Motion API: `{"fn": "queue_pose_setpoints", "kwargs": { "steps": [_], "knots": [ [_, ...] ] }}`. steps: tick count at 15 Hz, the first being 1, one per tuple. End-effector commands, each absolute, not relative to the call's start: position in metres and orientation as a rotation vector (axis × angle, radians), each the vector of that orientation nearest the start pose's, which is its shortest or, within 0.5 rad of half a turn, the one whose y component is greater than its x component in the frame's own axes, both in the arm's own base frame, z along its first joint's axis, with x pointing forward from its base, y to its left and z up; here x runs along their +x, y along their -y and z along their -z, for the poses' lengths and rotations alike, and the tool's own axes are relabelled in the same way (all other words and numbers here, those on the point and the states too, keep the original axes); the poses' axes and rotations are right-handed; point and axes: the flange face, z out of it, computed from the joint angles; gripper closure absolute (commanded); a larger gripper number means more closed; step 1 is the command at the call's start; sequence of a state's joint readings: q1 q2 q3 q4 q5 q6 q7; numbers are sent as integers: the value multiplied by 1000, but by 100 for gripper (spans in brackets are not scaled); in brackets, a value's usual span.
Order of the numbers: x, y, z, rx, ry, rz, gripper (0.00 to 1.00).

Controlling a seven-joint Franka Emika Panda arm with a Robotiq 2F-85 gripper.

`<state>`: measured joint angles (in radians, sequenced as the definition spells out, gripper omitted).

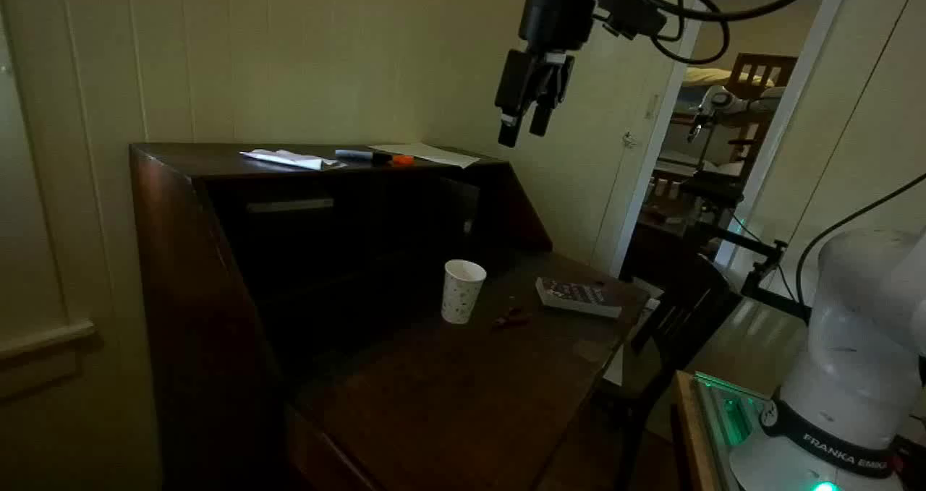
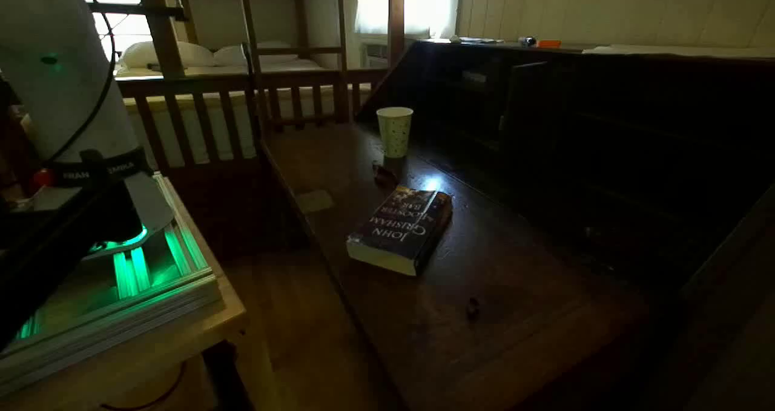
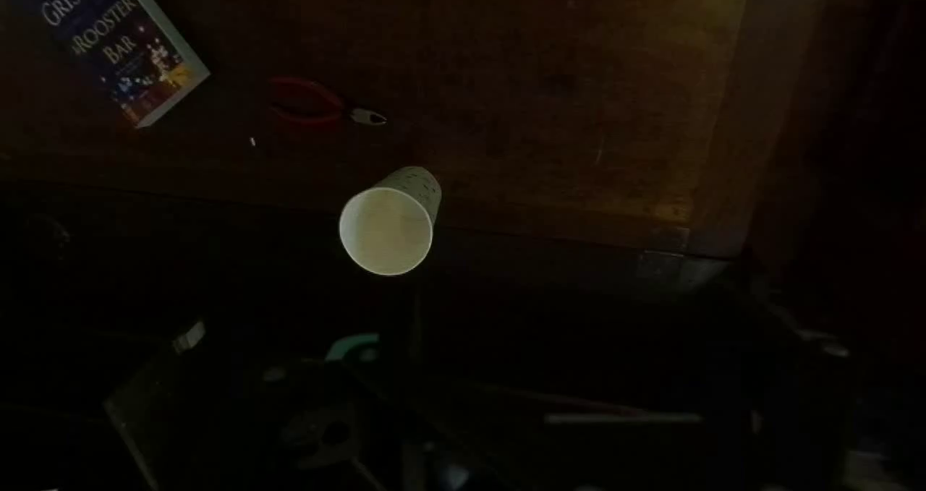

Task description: Pick up the marker from the top of the shelf and put it inside the white cup.

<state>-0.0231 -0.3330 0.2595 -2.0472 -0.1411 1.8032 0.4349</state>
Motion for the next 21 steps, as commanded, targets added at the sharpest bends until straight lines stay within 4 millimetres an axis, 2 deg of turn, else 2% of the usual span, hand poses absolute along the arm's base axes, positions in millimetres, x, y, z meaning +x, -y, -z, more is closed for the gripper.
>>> {"fn": "queue_pose_setpoints", "kwargs": {
  "steps": [1, 15, 18, 21],
  "knots": [
    [453, -112, -583, -3305, -301, 240, 0],
    [453, -112, -583, -3305, -301, 240, 0],
    [474, -104, -592, -3307, -243, 335, 0],
    [503, -79, -605, -3335, -150, 386, 0]
  ]
}}
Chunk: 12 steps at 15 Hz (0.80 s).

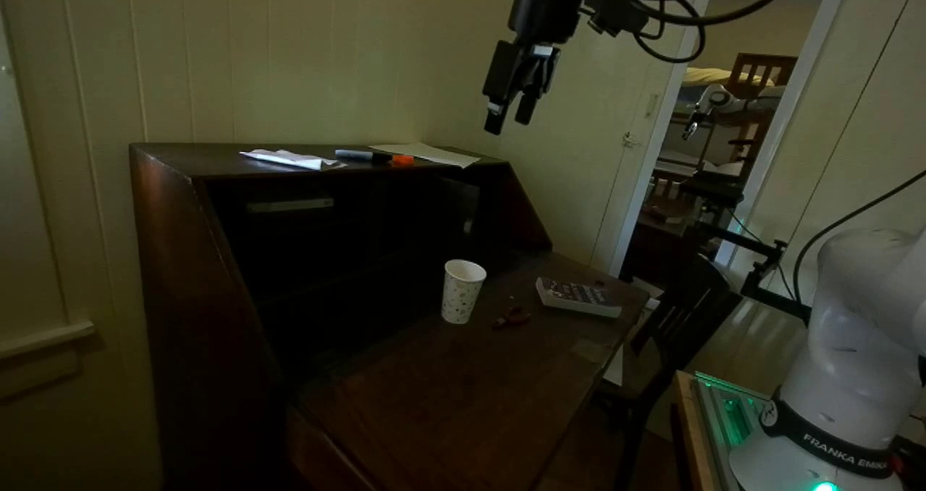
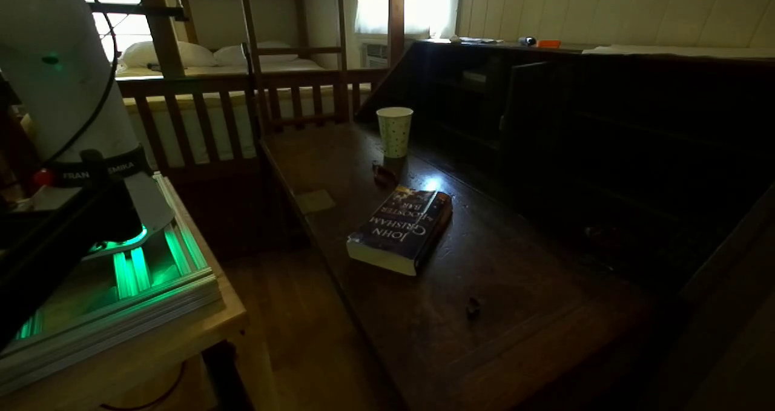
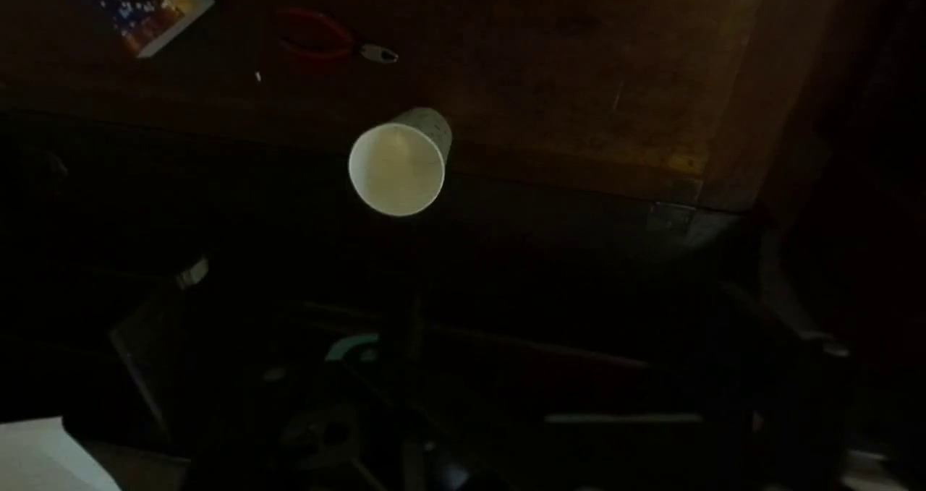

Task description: Pick up the marker from the top of the shelf and put it inside the white cup.

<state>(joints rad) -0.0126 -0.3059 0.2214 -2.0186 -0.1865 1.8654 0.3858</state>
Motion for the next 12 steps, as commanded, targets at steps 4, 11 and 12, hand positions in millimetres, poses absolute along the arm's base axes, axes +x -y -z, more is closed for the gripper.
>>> {"fn": "queue_pose_setpoints", "kwargs": {
  "steps": [4, 11, 12],
  "knots": [
    [545, -45, -623, -3343, -36, 449, 0],
    [620, -3, -653, -3238, 352, 538, 0],
    [629, 4, -655, -3246, 395, 535, 0]
  ]
}}
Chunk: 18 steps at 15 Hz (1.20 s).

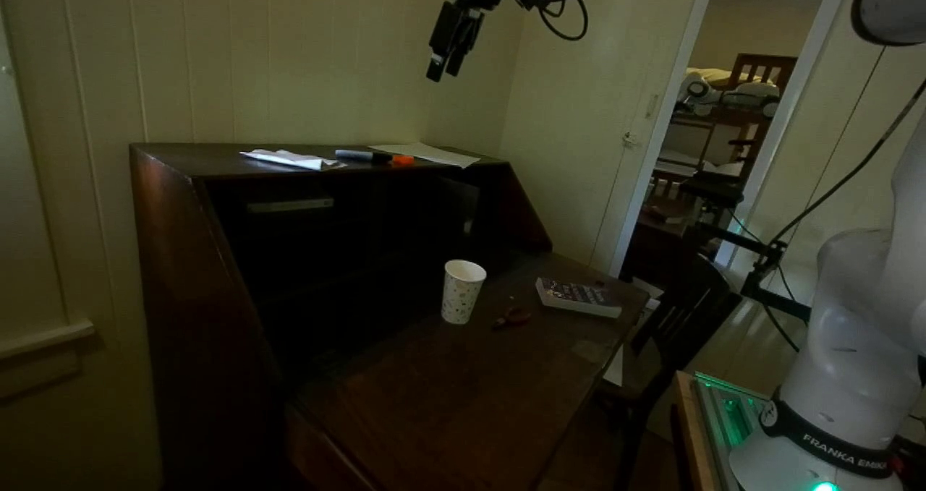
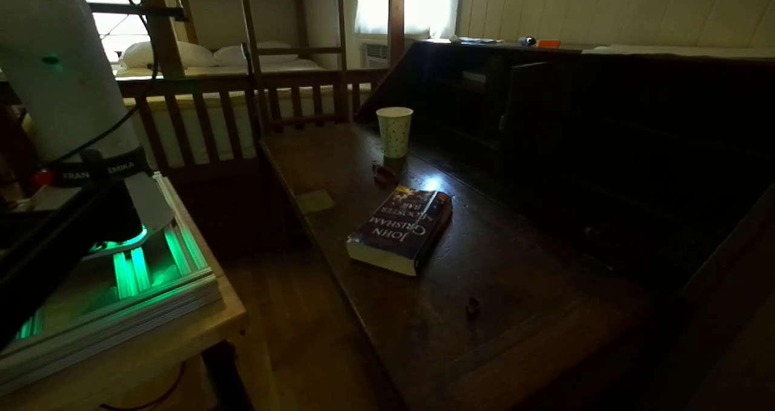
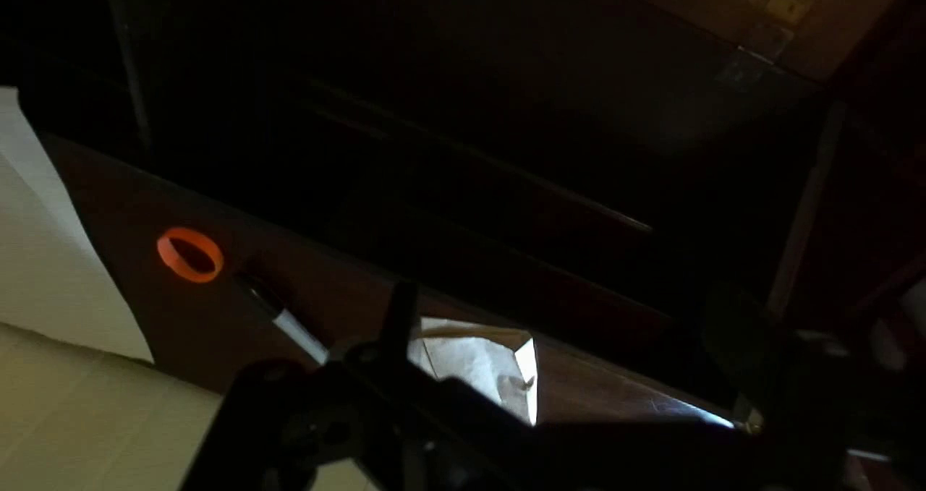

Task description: Pick up the marker from the top of the shelf and put it inside the white cup.

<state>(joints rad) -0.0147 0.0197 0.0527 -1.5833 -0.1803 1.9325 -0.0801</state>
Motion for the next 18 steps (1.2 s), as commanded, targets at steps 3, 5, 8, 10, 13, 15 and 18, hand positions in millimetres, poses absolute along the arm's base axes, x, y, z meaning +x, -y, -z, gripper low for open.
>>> {"fn": "queue_pose_setpoints", "kwargs": {
  "steps": [3, 5, 8, 10, 13, 15, 18],
  "knots": [
    [656, 33, -660, -3277, 459, 553, 0],
    [673, 56, -660, -3289, 572, 577, 0],
    [669, 65, -651, -3312, 500, 576, 0],
    [679, 82, -644, -3328, 467, 558, 0],
    [685, 82, -644, -3329, 466, 557, 0],
    [685, 80, -646, -3328, 468, 562, 0],
    [696, 94, -642, -3339, 444, 625, 0]
  ]
}}
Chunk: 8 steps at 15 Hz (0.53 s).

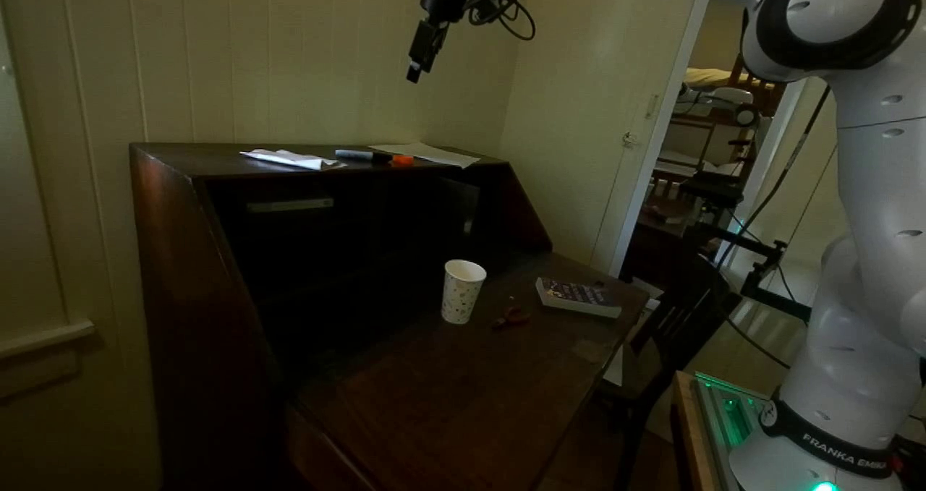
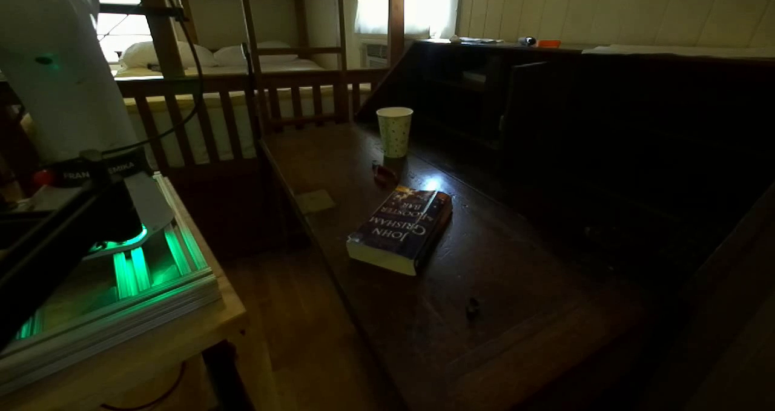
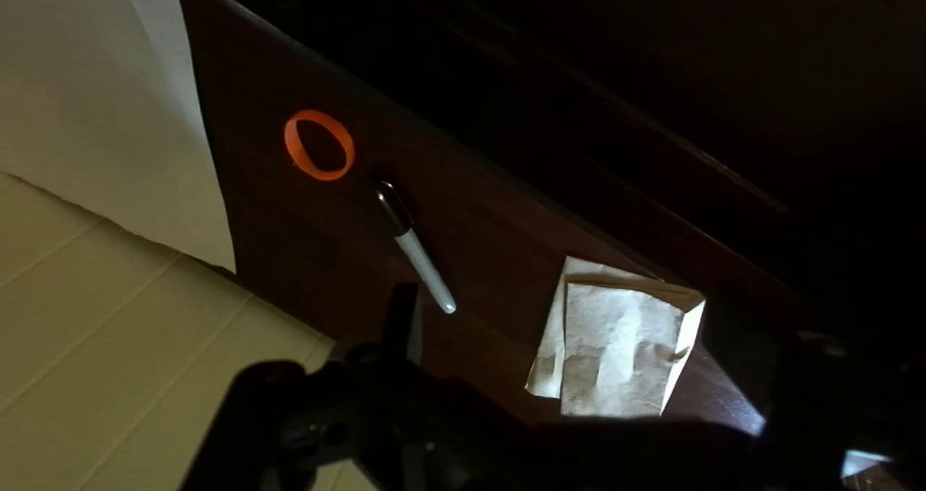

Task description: Pick up the marker from the top of the shelf and put it inside the white cup.

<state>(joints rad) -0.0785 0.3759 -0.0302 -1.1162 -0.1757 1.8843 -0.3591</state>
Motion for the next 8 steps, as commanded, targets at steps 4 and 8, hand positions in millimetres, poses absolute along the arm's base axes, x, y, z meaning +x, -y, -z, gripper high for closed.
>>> {"fn": "queue_pose_setpoints", "kwargs": {
  "steps": [4, 8],
  "knots": [
    [711, 110, -630, -3349, 462, 655, 0],
    [730, 122, -612, -3322, 567, 652, 0]
  ]
}}
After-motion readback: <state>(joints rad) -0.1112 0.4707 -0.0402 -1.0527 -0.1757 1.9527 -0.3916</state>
